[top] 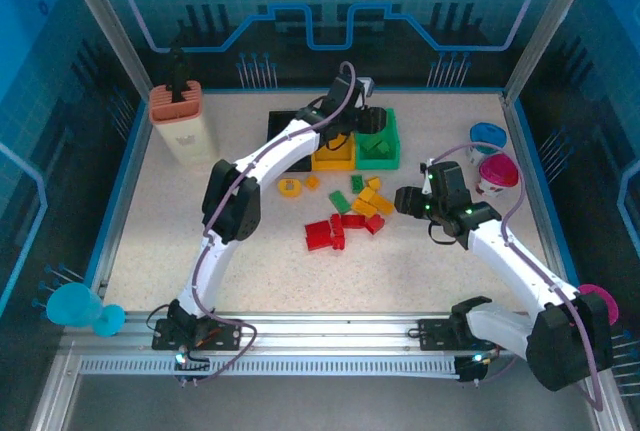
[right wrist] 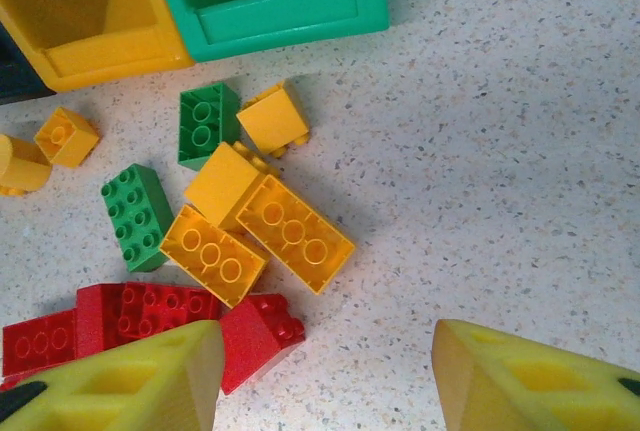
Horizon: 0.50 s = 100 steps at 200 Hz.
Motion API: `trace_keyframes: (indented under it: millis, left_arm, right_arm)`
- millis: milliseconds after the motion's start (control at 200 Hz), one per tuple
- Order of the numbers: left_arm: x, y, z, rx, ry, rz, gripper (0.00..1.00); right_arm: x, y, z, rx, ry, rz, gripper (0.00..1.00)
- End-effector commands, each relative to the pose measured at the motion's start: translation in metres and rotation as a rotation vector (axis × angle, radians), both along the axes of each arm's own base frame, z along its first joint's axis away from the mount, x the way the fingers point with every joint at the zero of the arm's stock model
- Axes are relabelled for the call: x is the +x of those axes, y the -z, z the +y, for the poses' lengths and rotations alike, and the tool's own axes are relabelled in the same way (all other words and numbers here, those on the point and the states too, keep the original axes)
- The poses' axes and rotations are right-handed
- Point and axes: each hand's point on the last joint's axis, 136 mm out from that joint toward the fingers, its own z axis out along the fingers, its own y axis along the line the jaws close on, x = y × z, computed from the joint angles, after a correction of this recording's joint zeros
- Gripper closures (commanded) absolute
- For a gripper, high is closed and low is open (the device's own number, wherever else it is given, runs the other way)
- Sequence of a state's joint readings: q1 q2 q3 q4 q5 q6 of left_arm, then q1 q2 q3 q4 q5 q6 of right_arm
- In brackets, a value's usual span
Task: Sort the legos into containers by color
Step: Place the lego in the container.
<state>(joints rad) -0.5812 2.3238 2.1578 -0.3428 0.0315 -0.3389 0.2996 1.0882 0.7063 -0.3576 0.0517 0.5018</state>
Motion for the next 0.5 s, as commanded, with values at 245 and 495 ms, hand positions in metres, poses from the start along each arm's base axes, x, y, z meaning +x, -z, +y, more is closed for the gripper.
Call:
trace_keyframes:
  millis: [245, 495]
  left_arm:
    - [-0.028, -0.091, 0.02, -0.073, 0.013, -0.112, 0.14]
    - [-0.086, -0.104, 0.064, -0.053, -0.003, -0.14, 0.15]
  right_arm:
    - [0.002, -0.018, 0.009, 0.034, -0.066, -0.07, 0.39]
    - [0.008, -0.026, 0.043, -0.025, -0.231, -0.081, 0.34]
